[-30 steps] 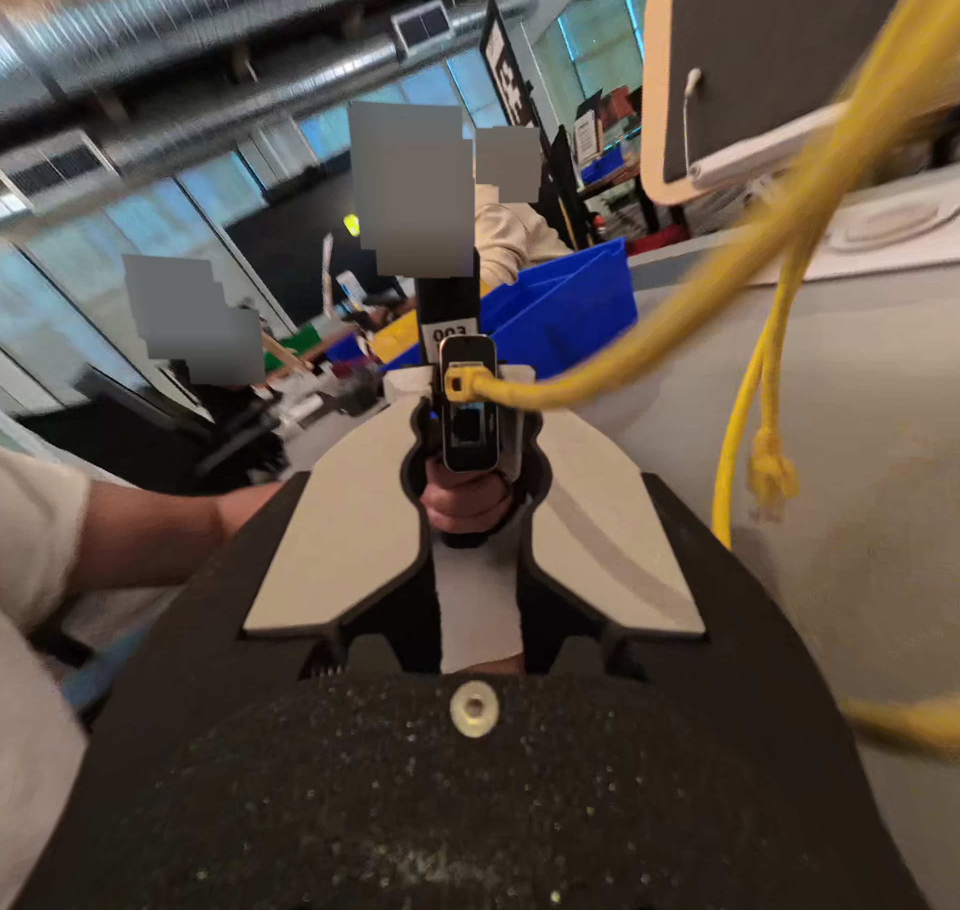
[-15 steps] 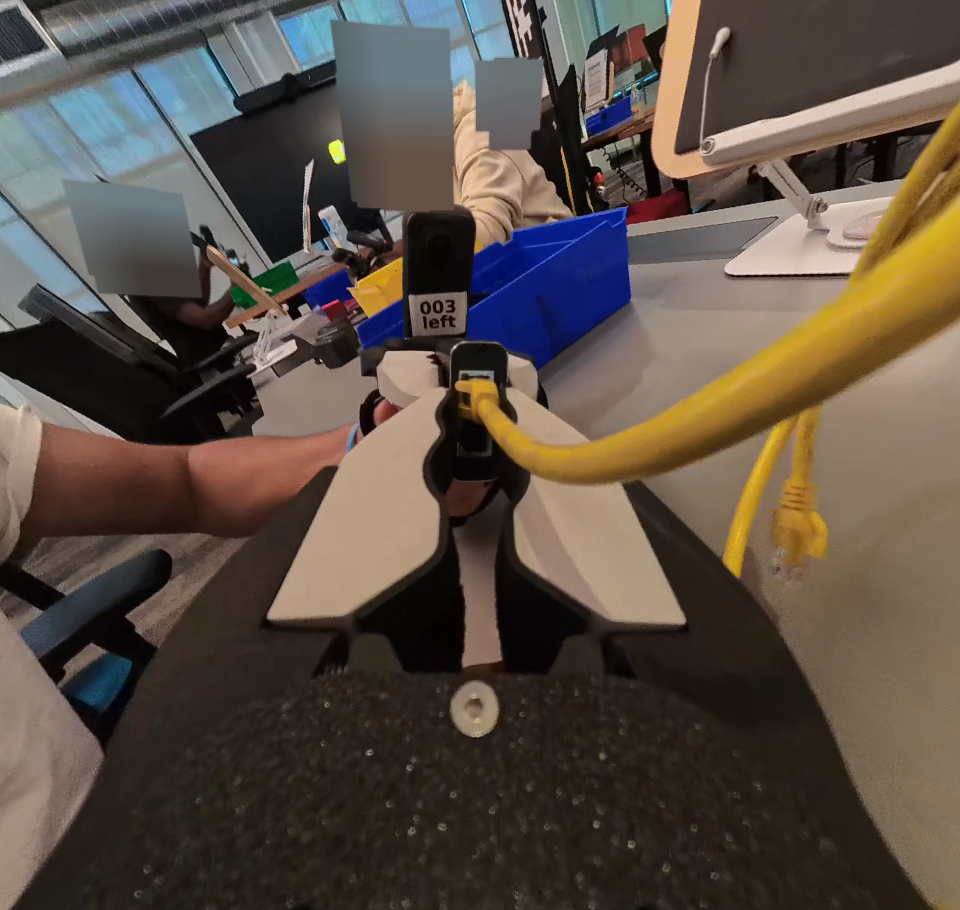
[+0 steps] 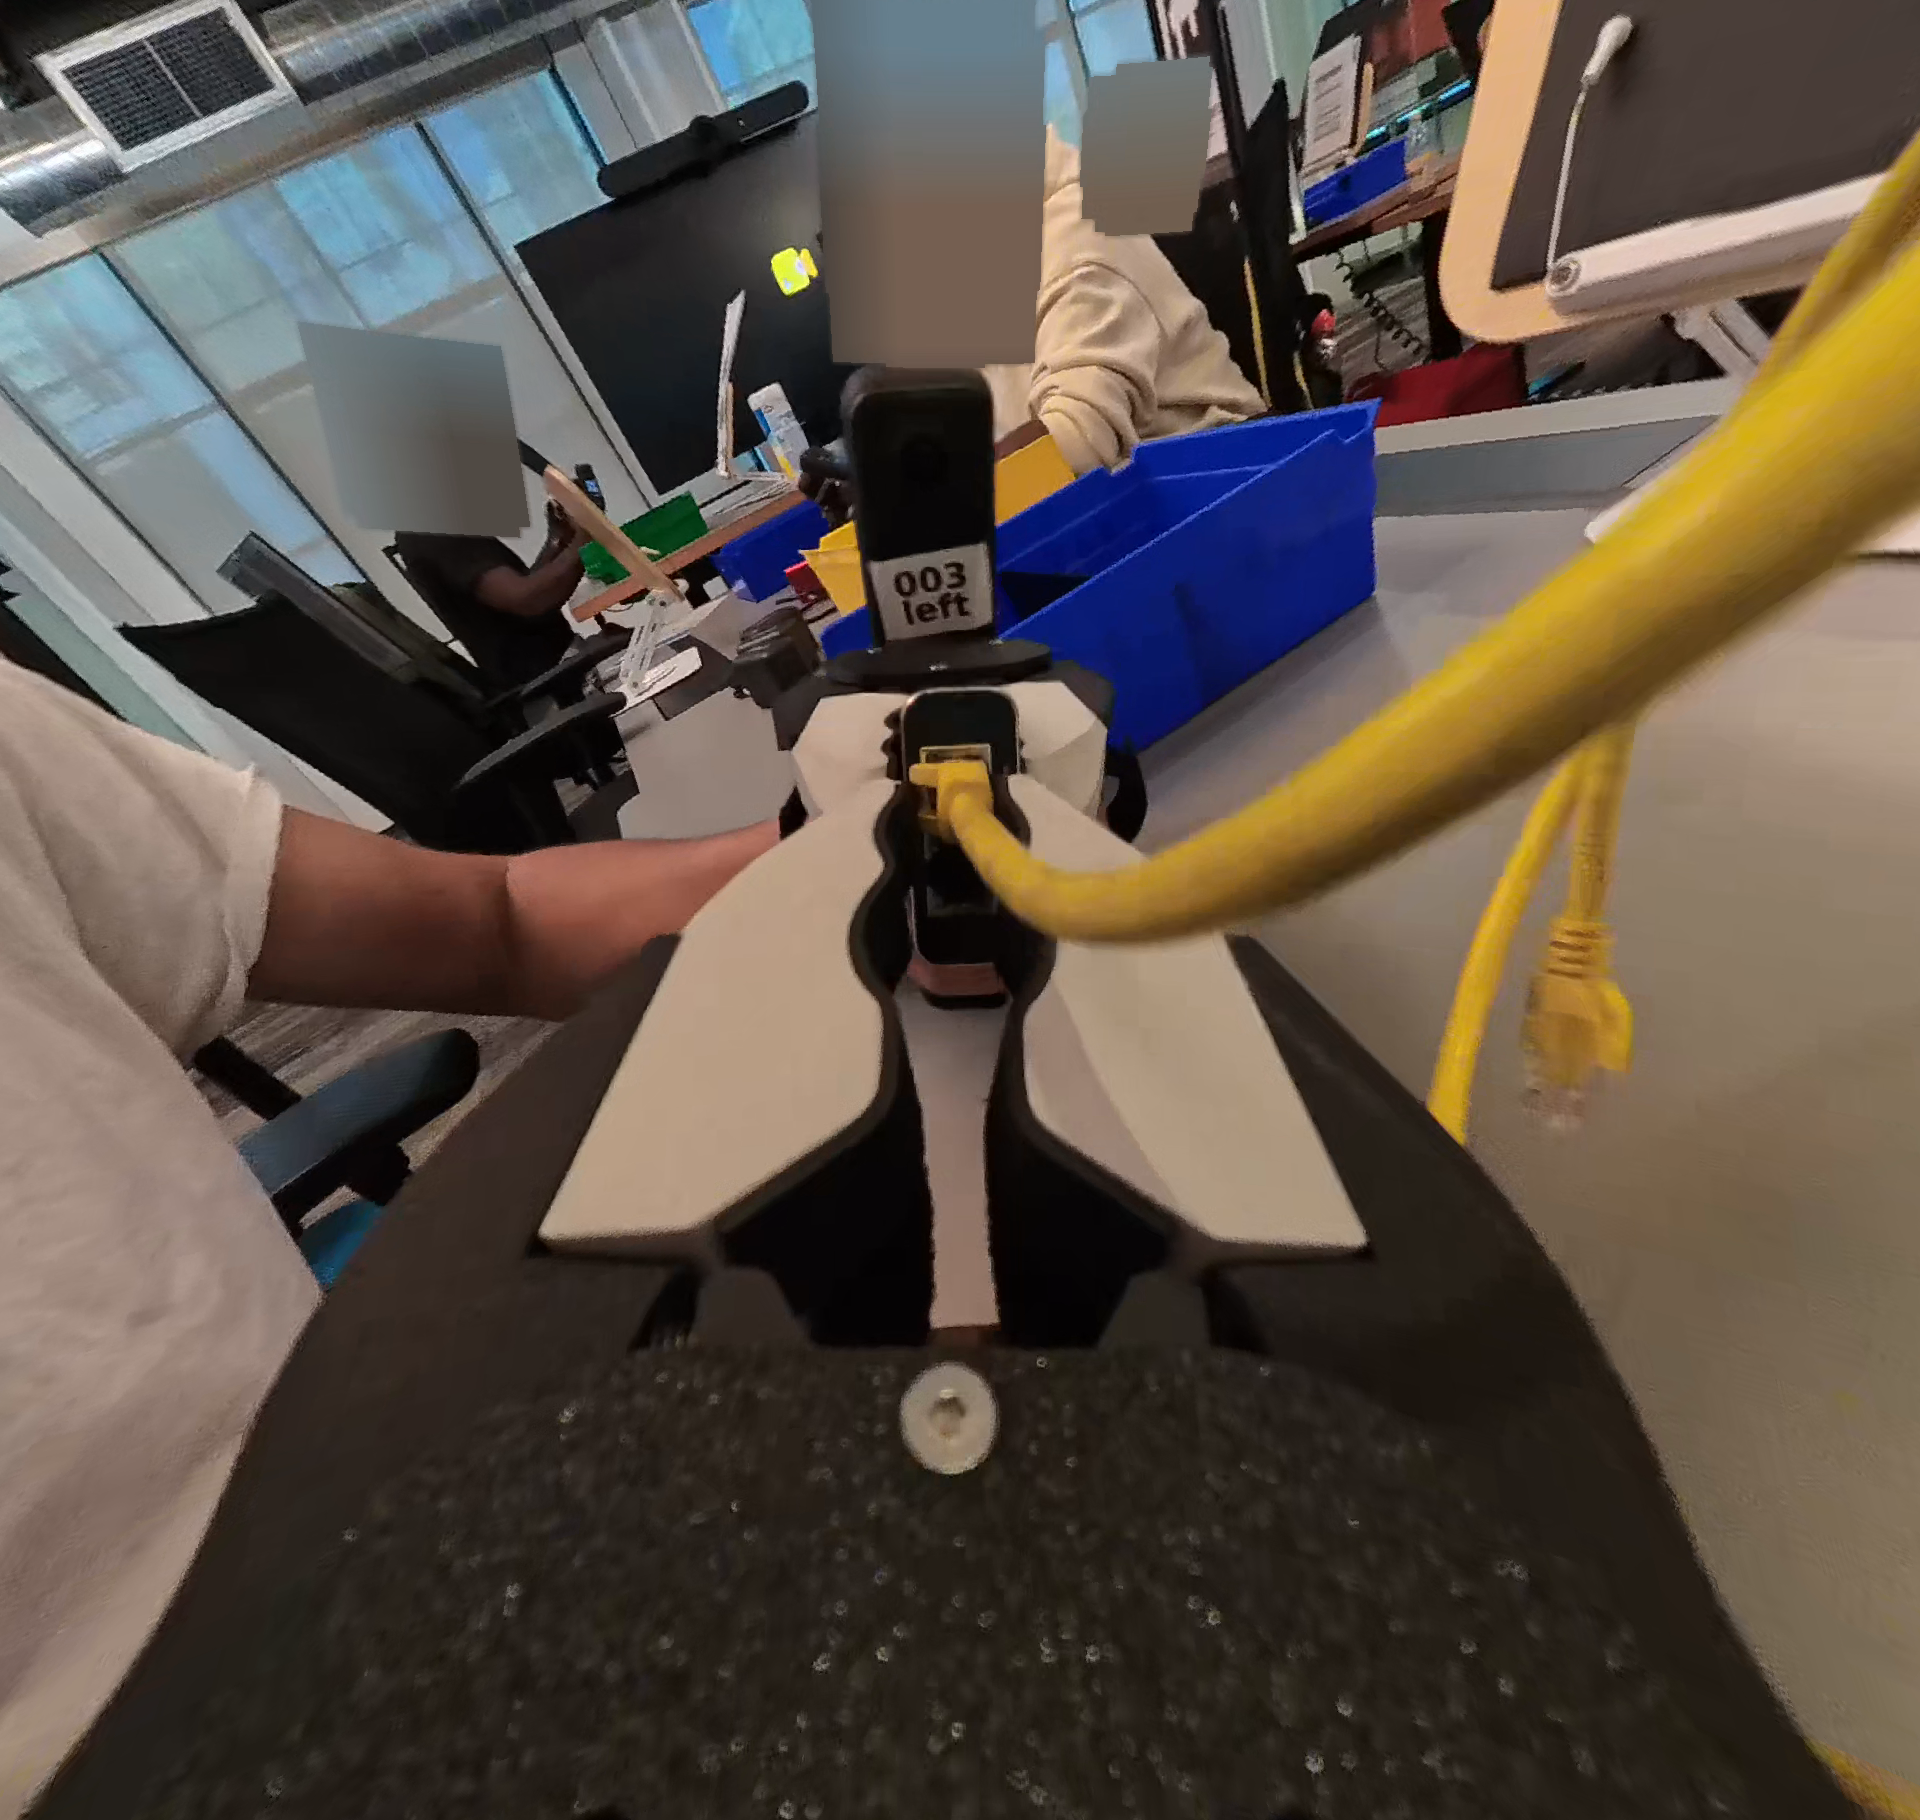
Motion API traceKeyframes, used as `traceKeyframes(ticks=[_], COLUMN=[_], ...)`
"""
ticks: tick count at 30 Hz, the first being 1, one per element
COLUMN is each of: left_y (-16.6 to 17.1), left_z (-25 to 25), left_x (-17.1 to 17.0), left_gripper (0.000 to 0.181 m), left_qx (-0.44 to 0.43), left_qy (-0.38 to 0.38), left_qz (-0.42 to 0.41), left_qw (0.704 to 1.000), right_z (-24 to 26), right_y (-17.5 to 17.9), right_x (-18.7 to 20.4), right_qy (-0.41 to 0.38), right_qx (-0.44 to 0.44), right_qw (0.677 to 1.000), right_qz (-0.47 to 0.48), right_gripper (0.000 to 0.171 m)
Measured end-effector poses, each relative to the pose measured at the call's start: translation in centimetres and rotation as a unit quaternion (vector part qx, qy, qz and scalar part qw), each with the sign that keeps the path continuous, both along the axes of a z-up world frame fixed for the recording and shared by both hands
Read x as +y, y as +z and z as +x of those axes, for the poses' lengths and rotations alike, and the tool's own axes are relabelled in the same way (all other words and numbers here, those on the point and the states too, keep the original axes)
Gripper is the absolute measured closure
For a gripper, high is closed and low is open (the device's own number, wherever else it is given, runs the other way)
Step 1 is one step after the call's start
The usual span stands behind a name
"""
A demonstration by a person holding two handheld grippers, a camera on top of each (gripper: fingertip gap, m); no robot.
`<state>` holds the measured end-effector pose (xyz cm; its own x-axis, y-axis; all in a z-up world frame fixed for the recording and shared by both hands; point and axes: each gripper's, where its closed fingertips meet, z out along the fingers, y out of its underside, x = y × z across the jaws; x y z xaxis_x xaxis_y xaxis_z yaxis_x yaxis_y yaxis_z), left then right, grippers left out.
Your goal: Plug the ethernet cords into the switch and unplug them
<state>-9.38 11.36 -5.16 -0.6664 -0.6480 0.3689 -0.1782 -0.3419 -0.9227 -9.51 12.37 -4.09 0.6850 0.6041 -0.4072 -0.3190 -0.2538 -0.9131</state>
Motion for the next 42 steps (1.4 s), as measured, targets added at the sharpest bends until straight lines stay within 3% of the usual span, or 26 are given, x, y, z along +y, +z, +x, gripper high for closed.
traceKeyframes(ticks=[12, 30, 37, 42], left_y=[-0.4, -1.7, -1.0, -0.5], left_z=[0.2, 0.7, 0.1, -0.2], left_x=[-0.2, 0.2, 0.0, -0.5], left_gripper=[0.154, 0.154, 0.154, 0.154], left_qx=[0.012, 0.033, 0.019, 0.007], left_qy=[-0.001, 0.011, -0.01, -0.017], left_qz=[-0.003, -0.003, -0.004, 0.002], left_qw=[1.0, 0.999, 1.0, 1.0], right_z=[0.1, 0.4, -0.1, -0.2], right_y=[-0.2, -1.7, -1.0, -0.5], right_x=[-0.1, 0.4, 0.2, -0.2], right_qy=[-0.001, -0.004, 0.016, 0.018], right_qx=[0.04, 0.002, 0.042, 0.019], right_qw=[0.999, 1.0, 0.999, 1.0], right_qz=[0.002, -0.028, -0.026, -0.013], right_gripper=[0.159, 0.158, 0.159, 0.159])
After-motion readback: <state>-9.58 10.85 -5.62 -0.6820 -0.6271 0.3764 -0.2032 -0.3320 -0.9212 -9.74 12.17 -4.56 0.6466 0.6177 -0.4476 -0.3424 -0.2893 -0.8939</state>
